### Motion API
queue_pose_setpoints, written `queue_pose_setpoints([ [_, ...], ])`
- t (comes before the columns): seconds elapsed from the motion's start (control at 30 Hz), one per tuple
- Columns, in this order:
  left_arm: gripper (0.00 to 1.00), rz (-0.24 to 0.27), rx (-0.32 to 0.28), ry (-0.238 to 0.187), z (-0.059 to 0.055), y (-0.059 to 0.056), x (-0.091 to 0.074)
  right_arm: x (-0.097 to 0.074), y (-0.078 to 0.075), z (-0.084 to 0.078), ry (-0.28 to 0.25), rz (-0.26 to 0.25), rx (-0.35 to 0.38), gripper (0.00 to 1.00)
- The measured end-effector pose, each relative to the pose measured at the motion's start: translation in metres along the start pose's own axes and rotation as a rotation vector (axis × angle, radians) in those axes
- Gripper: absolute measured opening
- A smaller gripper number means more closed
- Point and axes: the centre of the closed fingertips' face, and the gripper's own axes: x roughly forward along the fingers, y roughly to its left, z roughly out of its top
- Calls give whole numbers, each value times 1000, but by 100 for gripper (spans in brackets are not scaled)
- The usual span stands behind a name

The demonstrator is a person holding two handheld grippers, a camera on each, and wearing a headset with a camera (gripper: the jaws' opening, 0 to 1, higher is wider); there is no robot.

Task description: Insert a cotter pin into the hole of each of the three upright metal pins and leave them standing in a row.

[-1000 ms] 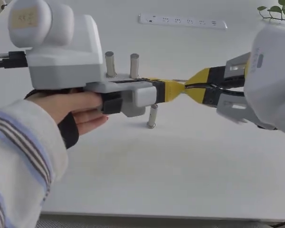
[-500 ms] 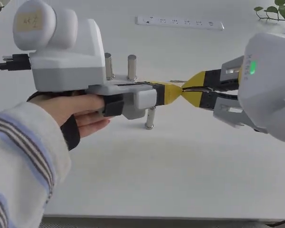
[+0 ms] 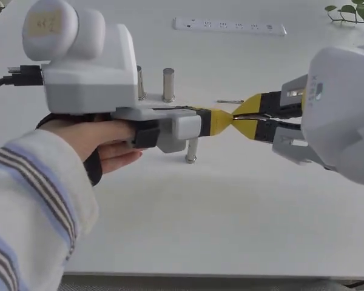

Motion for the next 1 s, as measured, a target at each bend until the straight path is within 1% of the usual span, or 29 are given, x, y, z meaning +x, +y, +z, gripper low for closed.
queue_pose_setpoints([
  [0.13, 0, 6, -13, 8, -1, 2, -1, 1, 1, 0, -1, 1, 17, 0],
  [0.27, 0, 4, -18, 7, -3, -4, 0, 0, 2, 1, -8, 2, 35, 0],
  [0.33, 0, 6, -51, 10, -3, -5, 0, 0, 1, 1, -15, 3, 61, 0],
  [0.4, 0, 5, -39, 8, -4, -8, 0, -1, 1, 1, -27, 9, 90, 0],
  [0.53, 0, 9, -10, 15, -5, -8, -2, -3, 1, 1, -44, 17, 129, 0],
  [0.57, 0, 9, -3, 15, -5, -9, -2, -2, 0, -2, -45, 14, 139, 0],
  [0.6, 0, 10, 11, 15, -5, -10, -3, -2, -1, -3, -43, 11, 149, 2],
  [0.7, 0, 8, 32, 9, -3, -10, -6, -4, 2, -8, -52, 34, 190, 5],
  [0.77, 0, 4, 40, 0, -2, -11, -7, -4, 5, -11, -66, 57, 239, 6],
  [0.83, 0, -2, 76, -2, 0, -13, -9, -4, 7, -13, -72, 78, 279, 8],
  [0.87, 0, -7, 91, -4, 1, -14, -10, -5, 7, -13, -87, 83, 297, 8],
  [0.93, 0, -41, 98, -16, 3, -20, -12, -6, 12, -13, -106, 126, 332, 9],
  [0.97, 0, -53, 96, -18, 4, -22, -13, -6, 12, -13, -114, 132, 345, 9],
  [1.0, 0, -62, 111, -21, 5, -24, -14, -6, 14, -12, -122, 148, 365, 10],
])
